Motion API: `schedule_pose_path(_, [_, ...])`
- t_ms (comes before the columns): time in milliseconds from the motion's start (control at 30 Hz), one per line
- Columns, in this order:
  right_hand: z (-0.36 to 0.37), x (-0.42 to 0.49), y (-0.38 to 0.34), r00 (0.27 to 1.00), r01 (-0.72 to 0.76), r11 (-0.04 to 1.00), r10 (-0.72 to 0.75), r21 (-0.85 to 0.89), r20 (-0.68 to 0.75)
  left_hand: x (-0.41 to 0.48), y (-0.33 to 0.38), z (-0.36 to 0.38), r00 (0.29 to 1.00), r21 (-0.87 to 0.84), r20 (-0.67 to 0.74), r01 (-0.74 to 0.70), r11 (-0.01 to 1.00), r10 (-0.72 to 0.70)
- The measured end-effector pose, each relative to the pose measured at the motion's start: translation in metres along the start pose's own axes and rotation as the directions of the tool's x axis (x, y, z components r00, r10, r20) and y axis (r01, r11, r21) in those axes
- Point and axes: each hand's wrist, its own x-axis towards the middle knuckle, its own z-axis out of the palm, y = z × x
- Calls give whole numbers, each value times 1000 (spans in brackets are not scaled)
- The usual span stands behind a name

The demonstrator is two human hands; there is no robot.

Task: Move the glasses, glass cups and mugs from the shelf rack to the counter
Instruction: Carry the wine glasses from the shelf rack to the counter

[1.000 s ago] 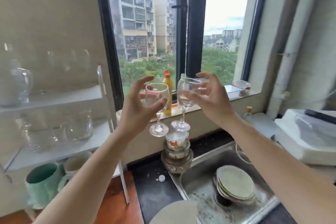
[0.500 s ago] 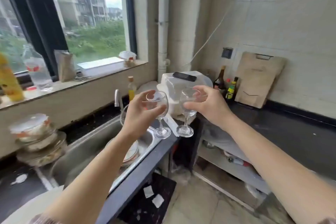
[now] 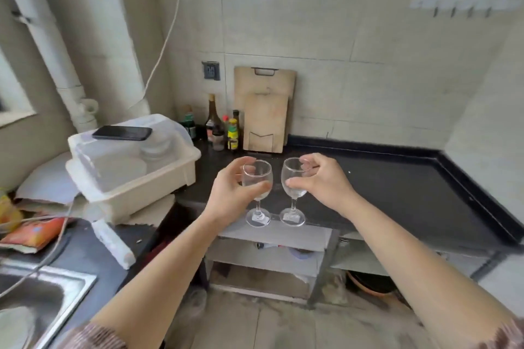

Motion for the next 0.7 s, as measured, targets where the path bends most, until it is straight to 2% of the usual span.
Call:
schedule_pose_path(233, [-57,122,94,985,-157,987,153,-38,-78,145,-33,105,988,-20,153,13,1000,-10])
schedule_pose_path(367, [-92,184,137,971,-207,975,194,-85,-138,222,-42,164,974,-1,224,23,1000,-22])
schedule_pose_path(500, [-118,233,181,958,-252,961,232,-114,-166,281,-57,222,963,25,262,59,998,-63])
schedule_pose_path(700, [-145,325,255,952,-281,949,257,-139,-166,372,-98,307,958,86,243,135,987,-152])
